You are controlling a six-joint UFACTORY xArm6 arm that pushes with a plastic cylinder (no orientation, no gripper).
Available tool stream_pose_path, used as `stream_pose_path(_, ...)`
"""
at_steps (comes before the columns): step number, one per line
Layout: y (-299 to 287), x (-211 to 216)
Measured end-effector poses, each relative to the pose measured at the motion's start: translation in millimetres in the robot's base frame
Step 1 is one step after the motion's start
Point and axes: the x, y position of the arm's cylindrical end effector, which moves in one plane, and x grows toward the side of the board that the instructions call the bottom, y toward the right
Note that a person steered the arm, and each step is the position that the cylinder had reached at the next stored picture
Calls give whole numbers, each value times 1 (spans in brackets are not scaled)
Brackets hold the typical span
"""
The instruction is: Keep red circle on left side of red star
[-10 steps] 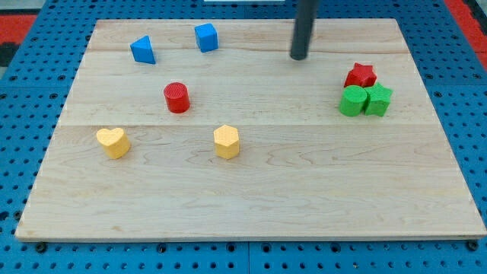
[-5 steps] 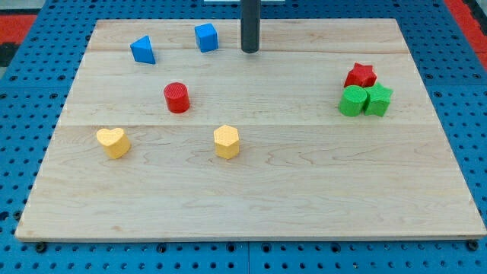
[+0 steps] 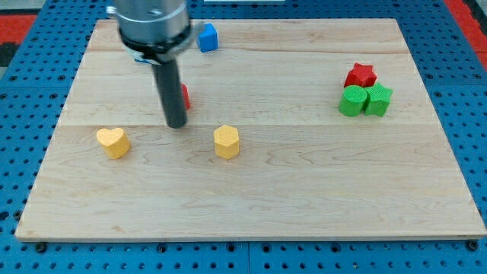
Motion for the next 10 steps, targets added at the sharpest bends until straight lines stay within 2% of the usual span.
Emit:
stream_pose_path(1, -1, -30)
stream_pose_path(2, -51, -32)
stream_pose_path(3, -11, -61)
stream_pose_path(4, 104, -71)
stream_pose_path(5, 122, -75)
stream_pose_path(6, 92, -101)
stream_pose_path(7, 158, -108)
stream_pose_path(8, 196, -98)
stream_pose_path(10, 219, -90)
